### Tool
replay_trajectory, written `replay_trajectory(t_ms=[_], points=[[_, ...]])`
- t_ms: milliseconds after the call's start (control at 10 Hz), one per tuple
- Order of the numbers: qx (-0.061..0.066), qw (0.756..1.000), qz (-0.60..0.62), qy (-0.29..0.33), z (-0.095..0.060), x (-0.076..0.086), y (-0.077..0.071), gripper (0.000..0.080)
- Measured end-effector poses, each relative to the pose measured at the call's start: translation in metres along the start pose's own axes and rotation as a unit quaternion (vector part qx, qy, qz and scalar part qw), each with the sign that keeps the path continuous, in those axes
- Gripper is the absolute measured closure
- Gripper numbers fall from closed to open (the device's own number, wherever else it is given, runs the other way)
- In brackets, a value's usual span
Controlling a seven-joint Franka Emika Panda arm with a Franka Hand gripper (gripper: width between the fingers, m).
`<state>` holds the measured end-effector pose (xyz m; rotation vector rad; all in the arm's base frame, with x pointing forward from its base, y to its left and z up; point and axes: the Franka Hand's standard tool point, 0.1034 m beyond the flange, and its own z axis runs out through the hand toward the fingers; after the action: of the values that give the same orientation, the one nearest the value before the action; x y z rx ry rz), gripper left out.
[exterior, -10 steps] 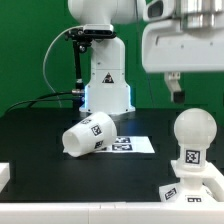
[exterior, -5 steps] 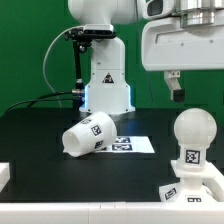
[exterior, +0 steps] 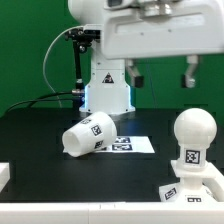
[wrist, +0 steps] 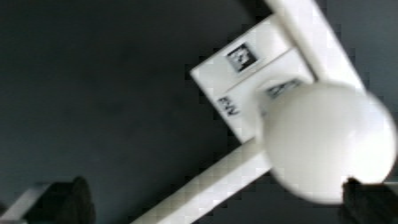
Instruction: Assemble lamp
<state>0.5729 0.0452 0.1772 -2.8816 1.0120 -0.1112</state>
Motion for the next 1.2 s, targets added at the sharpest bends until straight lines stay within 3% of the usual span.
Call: replay_trajectory(t_ms=[400, 500, 600, 900, 1200], points=[[0.0, 1.0, -0.005, 0.002, 0.0032, -0.0017, -0.0028, 0.0101], [0.006, 1.0, -0.015, -0.001, 0.0032, -0.0019, -0.0026, 0.0101], [0.02, 1.0, -0.019, -0.01, 0.0028, -0.0017, -0.0021, 0.0101], [0.038, 0.998, 0.001, -0.044, 0.0022, -0.0034, 0.0044, 0.0101], [0.037, 0.999, 0.007, -0.036, 0.0037, -0.0009, 0.0034, 0.0101]])
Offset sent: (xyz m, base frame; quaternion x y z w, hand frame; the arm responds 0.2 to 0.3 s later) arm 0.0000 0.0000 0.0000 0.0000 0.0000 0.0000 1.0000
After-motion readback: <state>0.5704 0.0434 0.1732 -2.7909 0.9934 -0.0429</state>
